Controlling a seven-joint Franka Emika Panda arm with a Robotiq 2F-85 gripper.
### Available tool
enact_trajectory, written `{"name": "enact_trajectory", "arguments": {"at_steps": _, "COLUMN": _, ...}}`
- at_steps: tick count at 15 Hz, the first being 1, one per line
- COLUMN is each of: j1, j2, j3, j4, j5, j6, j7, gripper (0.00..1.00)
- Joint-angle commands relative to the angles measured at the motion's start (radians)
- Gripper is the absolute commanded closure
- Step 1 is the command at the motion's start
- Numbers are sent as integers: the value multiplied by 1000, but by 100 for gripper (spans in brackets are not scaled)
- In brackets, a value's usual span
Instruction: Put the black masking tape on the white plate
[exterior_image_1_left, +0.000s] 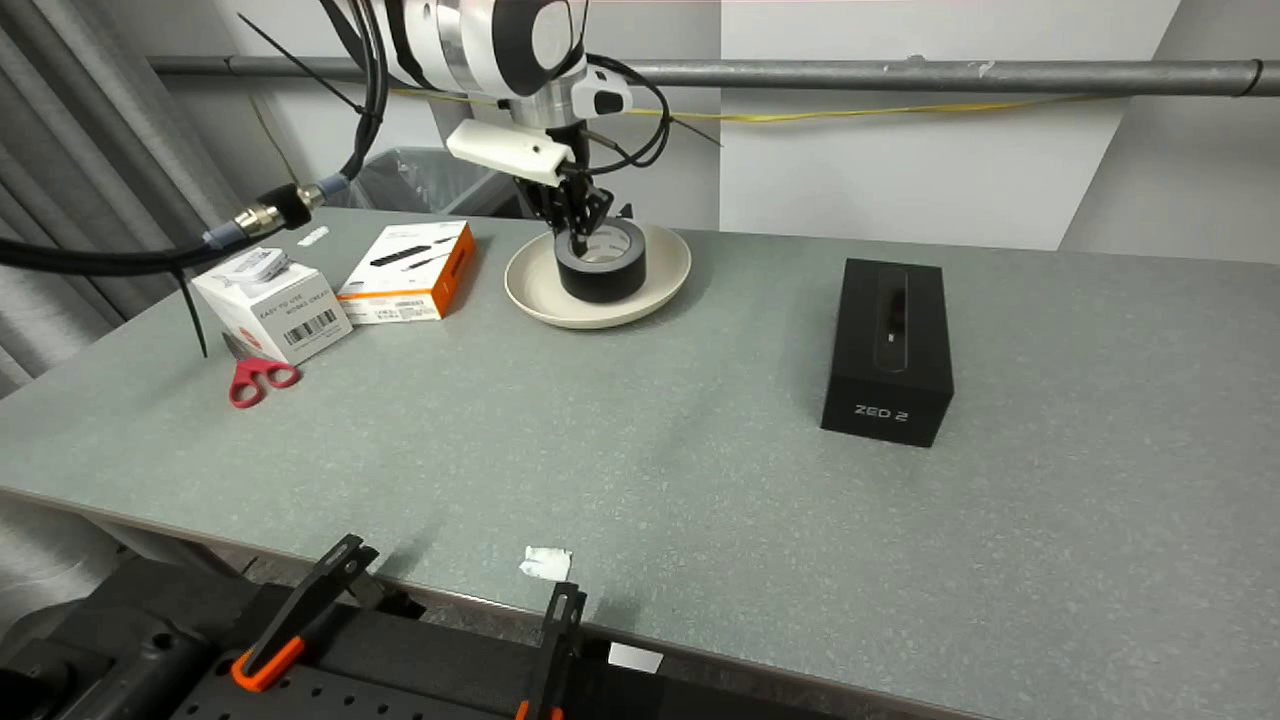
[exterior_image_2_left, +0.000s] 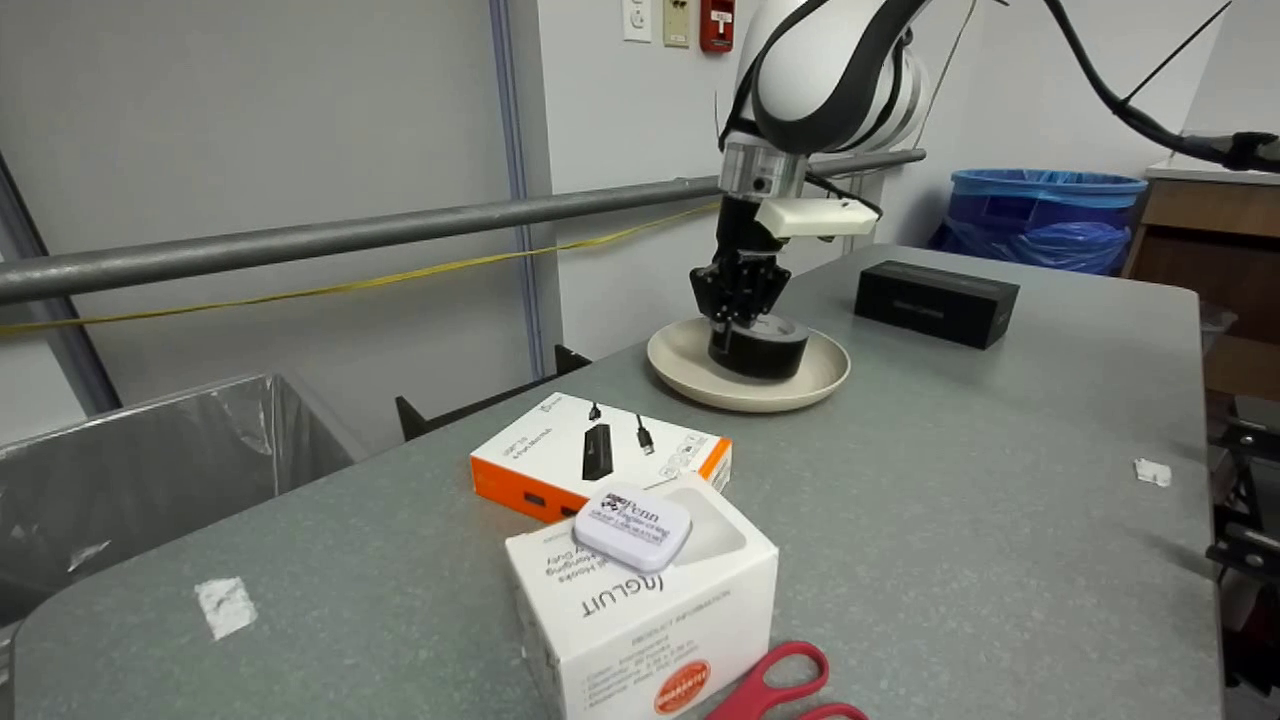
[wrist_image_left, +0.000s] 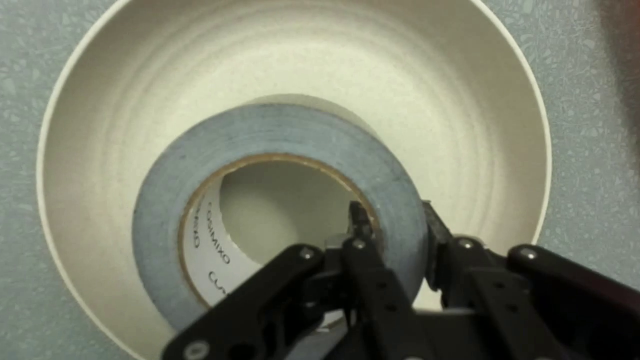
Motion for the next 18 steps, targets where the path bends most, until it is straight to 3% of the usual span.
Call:
{"name": "enact_trajectory", "arguments": {"at_steps": 1, "j1": 17, "j2": 47, "j3": -8, "j4": 76, "j5": -3, "j6": -29, "j7": 15, "gripper": 94}}
{"name": "enact_trajectory", "arguments": {"at_steps": 2, "j1": 21, "j2": 53, "j3": -10, "j4": 81, "j5": -5, "j6": -26, "j7": 16, "gripper": 49}}
{"name": "enact_trajectory", "arguments": {"at_steps": 3, "j1": 22, "j2": 57, "j3": -9, "j4": 87, "j5": -5, "j6": -29, "j7": 16, "gripper": 49}}
{"name": "enact_trajectory", "arguments": {"at_steps": 9, "j1": 18, "j2": 57, "j3": -2, "j4": 112, "j5": 4, "j6": -36, "j7": 10, "gripper": 4}}
{"name": "enact_trajectory", "arguments": {"at_steps": 10, "j1": 17, "j2": 56, "j3": -2, "j4": 115, "j5": 5, "j6": -38, "j7": 10, "gripper": 0}}
{"name": "enact_trajectory", "arguments": {"at_steps": 18, "j1": 15, "j2": 41, "j3": -2, "j4": 86, "j5": 2, "j6": -20, "j7": -2, "gripper": 0}}
